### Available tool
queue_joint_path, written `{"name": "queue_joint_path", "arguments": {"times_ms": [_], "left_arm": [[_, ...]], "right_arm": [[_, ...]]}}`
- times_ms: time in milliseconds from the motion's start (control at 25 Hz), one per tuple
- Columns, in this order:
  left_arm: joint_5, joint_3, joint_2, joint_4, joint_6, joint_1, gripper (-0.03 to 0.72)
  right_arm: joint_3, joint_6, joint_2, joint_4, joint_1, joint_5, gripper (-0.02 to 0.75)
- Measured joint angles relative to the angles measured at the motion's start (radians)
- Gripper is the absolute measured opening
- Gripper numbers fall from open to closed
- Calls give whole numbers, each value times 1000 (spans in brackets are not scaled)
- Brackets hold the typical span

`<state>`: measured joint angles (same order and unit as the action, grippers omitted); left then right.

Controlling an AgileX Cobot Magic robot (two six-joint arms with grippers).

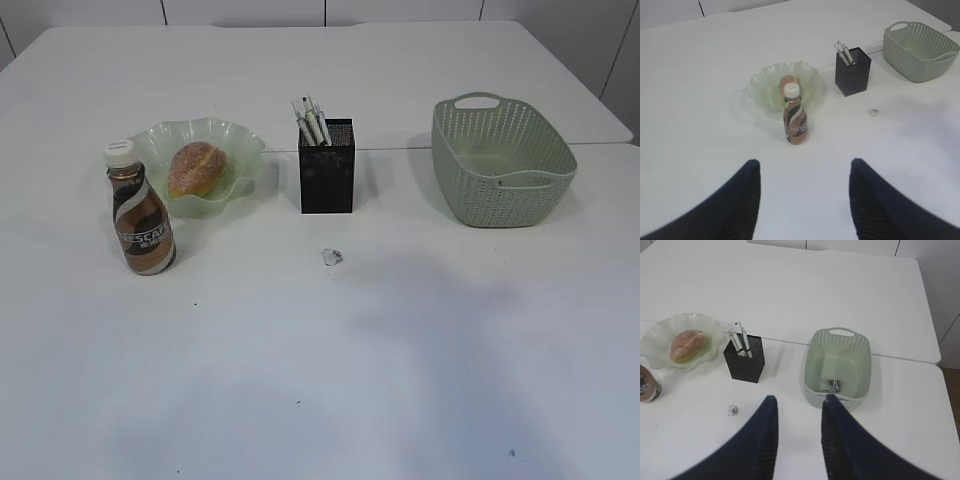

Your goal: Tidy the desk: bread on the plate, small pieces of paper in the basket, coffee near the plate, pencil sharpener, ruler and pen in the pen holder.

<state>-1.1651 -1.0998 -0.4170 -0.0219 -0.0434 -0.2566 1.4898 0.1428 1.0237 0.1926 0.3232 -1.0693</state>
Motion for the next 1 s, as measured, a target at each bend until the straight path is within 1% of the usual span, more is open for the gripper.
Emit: {"name": "queue_joint_path", "arguments": {"times_ms": [40, 120, 160, 200, 280, 400, 440, 560, 680, 720, 760, 840, 1000], "left_arm": [[-5, 0, 15, -1, 0, 0, 401], [-21, -2, 48, -9, -5, 0, 401], [-27, -2, 62, -15, -9, 0, 401], [-36, -2, 77, -31, -18, 0, 401], [-46, -2, 108, -86, -56, 0, 401], [-51, -4, 154, -153, -82, 0, 401], [-59, -4, 170, -164, -85, 0, 401], [-98, -3, 214, -170, -87, 0, 401], [-107, 26, 271, -172, -89, 0, 402], [-107, 41, 292, -176, -89, 0, 404], [-107, 54, 309, -180, -89, 0, 407], [-109, 82, 346, -192, -89, 0, 419], [-111, 141, 394, -187, -89, 0, 438]], "right_arm": [[-84, 0, -98, -2, 0, 0, 243], [-131, 0, -159, -2, 0, 0, 241], [-209, 0, -245, -4, 0, -11, 240], [-223, 0, -254, -6, 0, -13, 240], [-321, 0, -390, -6, 0, -49, 240], [-413, -23, -534, -8, 0, -69, 240], [-421, -27, -560, -10, 0, -71, 240], [-501, -78, -725, -45, 0, -76, 240], [-568, -95, -846, -96, 0, -112, 240], [-568, -95, -846, -96, 0, -112, 240], [-608, -97, -889, -122, 0, -143, 240], [-642, -97, -923, -134, 0, -176, 240], [-702, -97, -935, -130, 0, -204, 240]]}}
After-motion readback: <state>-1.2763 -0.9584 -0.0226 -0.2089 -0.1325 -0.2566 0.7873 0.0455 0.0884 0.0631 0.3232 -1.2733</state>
